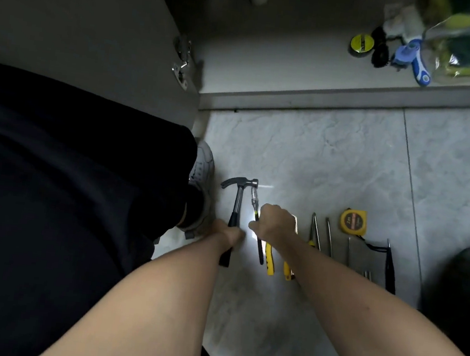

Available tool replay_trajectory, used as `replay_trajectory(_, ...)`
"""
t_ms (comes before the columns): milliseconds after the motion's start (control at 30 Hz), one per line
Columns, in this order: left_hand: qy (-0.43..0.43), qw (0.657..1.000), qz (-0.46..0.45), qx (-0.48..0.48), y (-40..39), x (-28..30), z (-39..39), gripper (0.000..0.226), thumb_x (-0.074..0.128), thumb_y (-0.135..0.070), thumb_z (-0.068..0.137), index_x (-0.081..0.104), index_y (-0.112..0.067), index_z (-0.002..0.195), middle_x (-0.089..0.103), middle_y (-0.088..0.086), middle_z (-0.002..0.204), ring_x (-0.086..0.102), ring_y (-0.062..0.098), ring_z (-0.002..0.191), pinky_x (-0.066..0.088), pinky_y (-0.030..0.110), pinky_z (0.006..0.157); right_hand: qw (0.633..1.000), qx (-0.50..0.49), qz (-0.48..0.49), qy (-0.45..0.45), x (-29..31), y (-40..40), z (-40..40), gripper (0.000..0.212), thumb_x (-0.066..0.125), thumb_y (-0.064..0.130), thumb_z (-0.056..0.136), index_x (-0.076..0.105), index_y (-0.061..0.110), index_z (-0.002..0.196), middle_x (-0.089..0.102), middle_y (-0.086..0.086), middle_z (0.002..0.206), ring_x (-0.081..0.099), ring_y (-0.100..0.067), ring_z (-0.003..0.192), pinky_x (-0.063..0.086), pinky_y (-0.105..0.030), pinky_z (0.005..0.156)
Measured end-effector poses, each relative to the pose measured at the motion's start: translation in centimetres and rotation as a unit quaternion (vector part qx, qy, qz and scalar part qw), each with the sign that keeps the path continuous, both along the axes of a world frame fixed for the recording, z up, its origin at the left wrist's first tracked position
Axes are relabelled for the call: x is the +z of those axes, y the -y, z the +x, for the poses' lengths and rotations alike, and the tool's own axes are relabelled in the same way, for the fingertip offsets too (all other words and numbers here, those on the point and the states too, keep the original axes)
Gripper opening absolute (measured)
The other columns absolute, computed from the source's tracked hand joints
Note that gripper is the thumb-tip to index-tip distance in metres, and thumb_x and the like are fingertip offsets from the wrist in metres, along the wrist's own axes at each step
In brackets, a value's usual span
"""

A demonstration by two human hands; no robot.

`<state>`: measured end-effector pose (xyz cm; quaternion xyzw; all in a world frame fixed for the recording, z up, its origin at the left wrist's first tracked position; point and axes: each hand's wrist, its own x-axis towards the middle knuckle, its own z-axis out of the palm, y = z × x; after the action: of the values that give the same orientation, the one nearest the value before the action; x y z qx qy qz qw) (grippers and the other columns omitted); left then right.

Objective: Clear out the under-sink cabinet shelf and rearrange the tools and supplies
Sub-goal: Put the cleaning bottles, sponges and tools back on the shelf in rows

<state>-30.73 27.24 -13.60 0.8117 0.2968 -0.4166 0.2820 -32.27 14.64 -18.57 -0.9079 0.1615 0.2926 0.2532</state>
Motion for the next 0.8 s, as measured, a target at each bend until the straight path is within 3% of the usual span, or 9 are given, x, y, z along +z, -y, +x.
replay_trajectory(133,-0.004,1.0,-0.017,-0.006,1.0,2.0,0.4,0.032,0.051,-0.016,0.091,0.056,0.002,0.118,0.067,0.022,0.091,0.068,0.034,0.077,0.054,0.038,0.06,0.997,-0.054,0.053,0.007,1.4,0.1,0.0,0.019,0.053,0.032,0.082,0.044,0.018,0.072,0.046,0.003,0.071,0.057,-0.032,0.082,0.036,-0.031,0.065)
replay_trajectory(267,0.07,0.997,-0.014,-0.027,2.3,3.7,1.4,0.036,0.048,-0.021,0.094,0.058,-0.002,0.123,0.064,0.021,0.119,0.064,0.037,0.109,0.054,0.045,0.095,0.984,-0.145,0.097,0.028,3.4,1.6,1.1,0.017,0.047,0.027,0.094,0.043,0.015,0.083,0.063,-0.012,0.091,0.064,-0.037,0.085,0.047,-0.036,0.071)
replay_trajectory(333,0.098,0.994,0.004,-0.041,2.9,4.6,2.2,0.039,0.048,-0.021,0.094,0.059,-0.002,0.127,0.062,0.02,0.124,0.061,0.037,0.115,0.052,0.039,0.097,0.966,-0.223,0.126,0.024,4.7,2.7,1.5,0.018,0.043,0.024,0.101,0.05,0.007,0.098,0.069,-0.02,0.101,0.071,-0.036,0.078,0.056,-0.04,0.075)
replay_trajectory(467,0.119,0.99,0.006,-0.077,4.4,5.7,3.8,0.04,0.048,-0.021,0.094,0.06,-0.003,0.127,0.064,0.017,0.119,0.062,0.036,0.113,0.048,0.032,0.086,0.956,-0.279,0.075,0.038,6.7,5.8,1.5,0.036,0.038,0.029,0.106,0.051,-0.001,0.122,0.06,-0.024,0.126,0.06,-0.041,0.112,0.04,-0.036,0.079)
replay_trajectory(533,0.148,0.985,0.009,-0.091,5.4,6.3,4.6,0.04,0.046,-0.027,0.095,0.061,-0.005,0.124,0.065,0.015,0.117,0.062,0.036,0.109,0.049,0.032,0.082,0.951,-0.297,0.06,0.057,8.0,7.2,1.5,0.038,0.035,0.032,0.105,0.054,0.002,0.119,0.061,-0.021,0.123,0.059,-0.037,0.105,0.04,-0.037,0.078)
replay_trajectory(600,0.193,0.974,0.032,-0.11,6.2,6.7,5.7,0.047,0.041,-0.039,0.098,0.063,-0.005,0.122,0.064,0.018,0.124,0.061,0.038,0.112,0.048,0.037,0.088,0.949,-0.301,0.035,0.085,9.5,8.3,2.0,0.038,0.034,0.036,0.103,0.057,0.007,0.111,0.064,-0.018,0.115,0.056,-0.034,0.094,0.041,-0.038,0.077)
replay_trajectory(800,0.331,0.936,0.036,-0.11,8.9,8.5,11.7,0.051,0.044,-0.055,0.096,0.063,-0.008,0.105,0.066,0.02,0.112,0.06,0.04,0.109,0.047,0.04,0.082,0.927,-0.314,0.046,0.199,14.1,11.3,8.0,0.029,0.042,0.038,0.098,0.061,0.016,0.098,0.069,-0.011,0.097,0.062,-0.036,0.094,0.048,-0.039,0.078)
